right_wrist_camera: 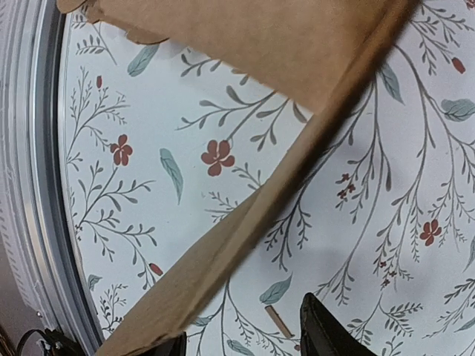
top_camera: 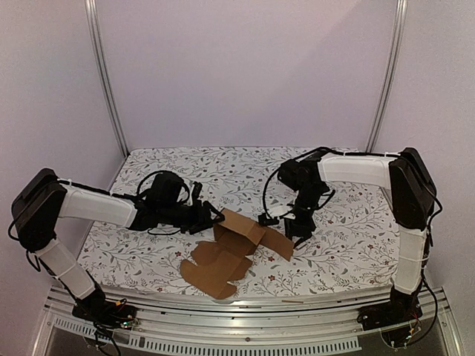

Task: Fold the paper box

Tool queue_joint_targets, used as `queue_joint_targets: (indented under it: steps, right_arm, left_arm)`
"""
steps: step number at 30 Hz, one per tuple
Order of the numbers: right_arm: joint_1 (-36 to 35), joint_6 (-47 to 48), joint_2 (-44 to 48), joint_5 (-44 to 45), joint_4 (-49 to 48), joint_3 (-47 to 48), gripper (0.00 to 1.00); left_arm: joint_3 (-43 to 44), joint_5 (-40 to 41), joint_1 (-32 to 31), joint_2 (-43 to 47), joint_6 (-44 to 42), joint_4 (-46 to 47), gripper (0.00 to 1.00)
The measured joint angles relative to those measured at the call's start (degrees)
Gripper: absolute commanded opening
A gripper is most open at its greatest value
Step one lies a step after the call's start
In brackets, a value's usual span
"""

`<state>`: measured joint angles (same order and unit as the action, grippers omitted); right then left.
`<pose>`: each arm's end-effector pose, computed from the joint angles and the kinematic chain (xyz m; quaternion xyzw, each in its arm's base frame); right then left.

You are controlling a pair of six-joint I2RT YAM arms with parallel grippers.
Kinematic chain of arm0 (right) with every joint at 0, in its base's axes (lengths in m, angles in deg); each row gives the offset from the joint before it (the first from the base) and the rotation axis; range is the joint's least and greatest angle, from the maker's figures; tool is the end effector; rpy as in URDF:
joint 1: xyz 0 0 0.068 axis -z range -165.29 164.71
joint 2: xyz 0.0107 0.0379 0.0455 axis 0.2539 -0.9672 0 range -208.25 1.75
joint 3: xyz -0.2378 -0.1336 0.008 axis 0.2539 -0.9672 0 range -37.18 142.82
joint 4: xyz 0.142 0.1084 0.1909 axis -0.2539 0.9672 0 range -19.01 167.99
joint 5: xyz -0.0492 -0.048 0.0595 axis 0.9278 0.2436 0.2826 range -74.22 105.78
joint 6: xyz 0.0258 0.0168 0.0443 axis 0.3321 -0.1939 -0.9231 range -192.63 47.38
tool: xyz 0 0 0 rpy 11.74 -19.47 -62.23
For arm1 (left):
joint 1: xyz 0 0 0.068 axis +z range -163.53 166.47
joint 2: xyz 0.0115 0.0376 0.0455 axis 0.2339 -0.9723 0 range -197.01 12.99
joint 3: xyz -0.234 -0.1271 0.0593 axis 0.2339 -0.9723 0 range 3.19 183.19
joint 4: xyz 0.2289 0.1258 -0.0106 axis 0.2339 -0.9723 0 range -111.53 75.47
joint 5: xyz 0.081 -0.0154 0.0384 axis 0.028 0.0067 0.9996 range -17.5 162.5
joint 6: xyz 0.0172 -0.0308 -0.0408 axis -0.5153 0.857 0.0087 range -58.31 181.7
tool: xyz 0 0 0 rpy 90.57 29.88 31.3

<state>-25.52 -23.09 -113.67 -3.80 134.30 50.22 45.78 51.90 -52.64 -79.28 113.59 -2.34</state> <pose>0.2788 0.2514 0.1824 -0.6939 0.6996 0.1704 0.0024 0.2402 -0.2116 0.1641 -0.0196 0.8857 -0.4228 0.1907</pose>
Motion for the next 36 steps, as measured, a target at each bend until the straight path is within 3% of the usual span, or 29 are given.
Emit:
queue_joint_targets:
  steps: [8, 14, 18, 24, 36]
  right_arm:
    - [-1.0, 0.0, 4.6, -2.0, 0.4, -4.5, 0.55]
    - [-6.2, -5.5, 5.3, -2.8, -6.2, -6.4, 0.56]
    - [-9.2, -9.6, 5.3, -3.1, -9.6, -6.4, 0.62]
    - [-10.4, -14.4, 5.3, -3.6, -12.1, -6.4, 0.66]
    - [-9.7, -21.0, 5.9, -0.5, -7.3, -4.5, 0.66]
  left_arm:
    - [0.0, -0.5, 0.0, -0.1, 0.1, 0.4, 0.56]
    - [0.0, -0.9, -0.1, -0.4, 0.2, 0.8, 0.55]
    - [0.0, -0.9, -0.1, -0.4, 0.2, 0.9, 0.55]
    - [-0.5, -1.0, -0.1, -0.4, 0.3, 1.7, 0.54]
    - [-0.7, -0.8, -0.1, 0.0, -0.7, 1.1, 0.54]
